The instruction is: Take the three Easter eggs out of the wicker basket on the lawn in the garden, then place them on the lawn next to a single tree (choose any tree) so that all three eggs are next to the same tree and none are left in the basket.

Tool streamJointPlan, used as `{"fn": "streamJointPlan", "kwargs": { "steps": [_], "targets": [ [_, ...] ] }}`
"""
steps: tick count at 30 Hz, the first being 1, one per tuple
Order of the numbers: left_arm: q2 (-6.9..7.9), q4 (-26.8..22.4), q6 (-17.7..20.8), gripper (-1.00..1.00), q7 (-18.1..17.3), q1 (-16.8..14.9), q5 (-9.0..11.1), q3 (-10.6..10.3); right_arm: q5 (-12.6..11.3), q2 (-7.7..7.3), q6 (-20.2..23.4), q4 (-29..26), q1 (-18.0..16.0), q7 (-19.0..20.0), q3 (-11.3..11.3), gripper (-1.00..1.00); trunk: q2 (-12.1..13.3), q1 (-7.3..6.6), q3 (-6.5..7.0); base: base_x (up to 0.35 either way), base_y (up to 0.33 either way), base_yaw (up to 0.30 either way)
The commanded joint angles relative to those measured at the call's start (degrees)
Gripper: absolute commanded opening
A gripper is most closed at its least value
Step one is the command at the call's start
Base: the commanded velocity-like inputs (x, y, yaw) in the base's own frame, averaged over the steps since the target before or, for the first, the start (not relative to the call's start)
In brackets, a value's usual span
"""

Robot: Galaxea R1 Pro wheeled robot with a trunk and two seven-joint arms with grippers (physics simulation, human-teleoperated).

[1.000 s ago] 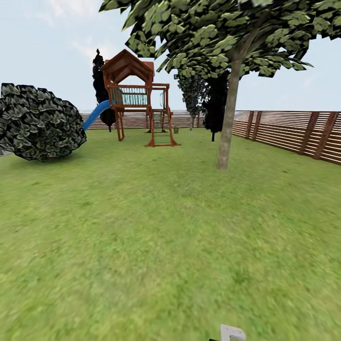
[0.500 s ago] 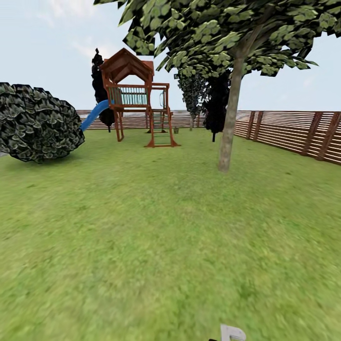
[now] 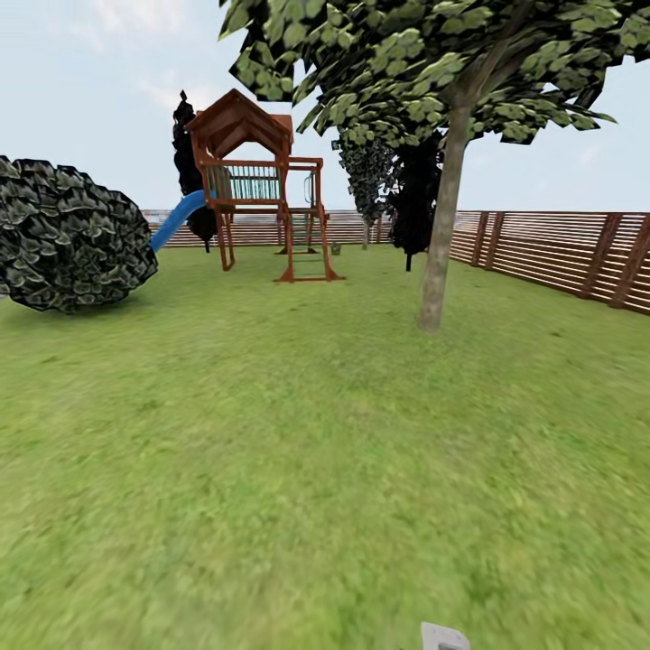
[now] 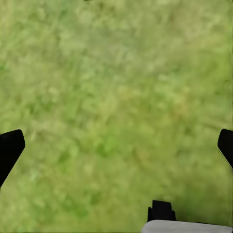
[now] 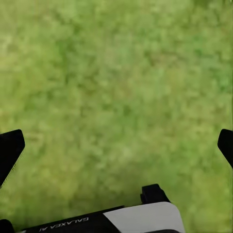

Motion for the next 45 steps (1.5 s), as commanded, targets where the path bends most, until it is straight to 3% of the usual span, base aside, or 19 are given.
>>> {"fn": "streamJointPlan", "kwargs": {
  "steps": [1,8,45],
  "targets": [
    [0.00,0.0,-0.2,1.00,0.2,0.0,0.0,-0.1,-0.3,0.01,-0.1,0.2,0.0,-0.2,-0.1,1.00,0.0,0.04,-0.08,0.313,0.000,0.000],
    [0.00,0.1,-0.2,1.00,0.2,0.0,0.0,-0.1,-0.1,-0.06,-1.7,0.9,0.0,-0.2,-0.1,1.00,0.0,0.04,-0.08,0.310,0.000,0.000],
    [-0.08,0.1,-0.2,1.00,0.2,0.0,0.0,-0.1,0.0,0.02,-1.9,1.0,0.0,-0.2,0.0,1.00,0.0,0.04,-0.08,0.296,0.000,0.000]
  ]
}}
